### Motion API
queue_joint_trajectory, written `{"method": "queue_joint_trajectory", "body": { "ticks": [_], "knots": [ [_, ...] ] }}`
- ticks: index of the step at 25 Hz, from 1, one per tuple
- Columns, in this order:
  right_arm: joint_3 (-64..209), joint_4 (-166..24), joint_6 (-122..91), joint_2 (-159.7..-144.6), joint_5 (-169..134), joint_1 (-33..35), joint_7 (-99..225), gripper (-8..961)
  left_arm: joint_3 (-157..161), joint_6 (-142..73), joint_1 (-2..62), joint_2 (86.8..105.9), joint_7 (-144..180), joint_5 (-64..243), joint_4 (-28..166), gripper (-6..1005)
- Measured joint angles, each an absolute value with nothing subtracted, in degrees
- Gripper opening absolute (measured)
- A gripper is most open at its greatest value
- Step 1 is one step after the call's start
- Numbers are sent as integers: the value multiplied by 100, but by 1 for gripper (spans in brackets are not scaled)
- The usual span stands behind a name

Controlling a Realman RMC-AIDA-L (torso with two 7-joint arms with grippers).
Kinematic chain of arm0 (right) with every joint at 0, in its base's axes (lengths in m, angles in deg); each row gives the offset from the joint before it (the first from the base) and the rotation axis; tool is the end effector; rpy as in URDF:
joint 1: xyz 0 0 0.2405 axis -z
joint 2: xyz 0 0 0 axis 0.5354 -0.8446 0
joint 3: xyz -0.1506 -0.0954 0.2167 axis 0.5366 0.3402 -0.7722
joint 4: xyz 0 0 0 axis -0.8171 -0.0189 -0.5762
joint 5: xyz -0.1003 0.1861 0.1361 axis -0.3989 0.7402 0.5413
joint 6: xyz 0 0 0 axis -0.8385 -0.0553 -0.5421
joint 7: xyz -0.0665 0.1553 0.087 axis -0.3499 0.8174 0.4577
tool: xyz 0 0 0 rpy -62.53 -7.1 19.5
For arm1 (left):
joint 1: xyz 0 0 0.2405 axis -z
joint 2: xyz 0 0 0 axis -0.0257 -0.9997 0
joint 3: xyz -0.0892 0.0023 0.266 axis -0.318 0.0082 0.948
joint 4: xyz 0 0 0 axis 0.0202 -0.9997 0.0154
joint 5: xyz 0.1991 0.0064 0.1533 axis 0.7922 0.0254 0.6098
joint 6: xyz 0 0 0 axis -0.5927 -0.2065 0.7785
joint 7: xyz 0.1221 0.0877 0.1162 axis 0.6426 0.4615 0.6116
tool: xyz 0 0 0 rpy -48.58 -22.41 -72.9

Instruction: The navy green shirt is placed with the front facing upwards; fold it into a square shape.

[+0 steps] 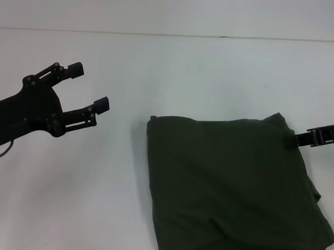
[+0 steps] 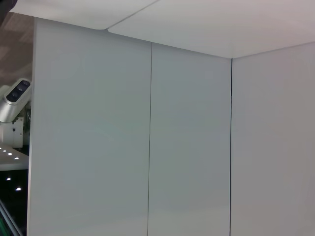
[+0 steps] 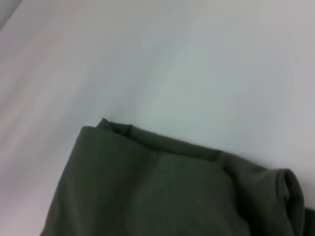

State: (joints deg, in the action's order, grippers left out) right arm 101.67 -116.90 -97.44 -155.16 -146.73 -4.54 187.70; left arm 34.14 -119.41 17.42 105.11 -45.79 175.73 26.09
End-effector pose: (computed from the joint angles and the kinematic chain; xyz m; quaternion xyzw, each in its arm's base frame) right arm 0.3185 0.4194 0.0019 -0.8492 0.5111 0.0355 0.1276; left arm -0.2967 0.3576 -0.0123 -0.8885 -0.1312 -0.3489 0.2676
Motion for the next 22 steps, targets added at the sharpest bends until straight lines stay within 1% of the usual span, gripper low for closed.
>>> {"method": "queue_joint_trajectory", "body": {
  "ticks": [3, 5, 10, 12, 22],
  "knots": [
    [10180, -11856, -9869, -15526, -14554, -453, 18758, 10, 3414, -11936, 1742, 10511, -4578, 17573, 2612, 934],
    [10195, -11999, -9968, -15565, -14493, -444, 18761, 10, 3414, -11932, 1742, 10511, -4578, 17573, 2613, 934],
    [10223, -12549, -10040, -15792, -14586, -314, 19045, 10, 3414, -11928, 1742, 10511, -4578, 17573, 2614, 934],
    [10232, -12623, -9991, -15832, -14647, -259, 19154, 10, 3414, -11920, 1742, 10511, -4578, 17573, 2613, 934],
    [10272, -12757, -9689, -15895, -14566, 3, 19057, 9, 3414, -11887, 1775, 10509, -4578, 17581, 2634, 934]
  ]
}}
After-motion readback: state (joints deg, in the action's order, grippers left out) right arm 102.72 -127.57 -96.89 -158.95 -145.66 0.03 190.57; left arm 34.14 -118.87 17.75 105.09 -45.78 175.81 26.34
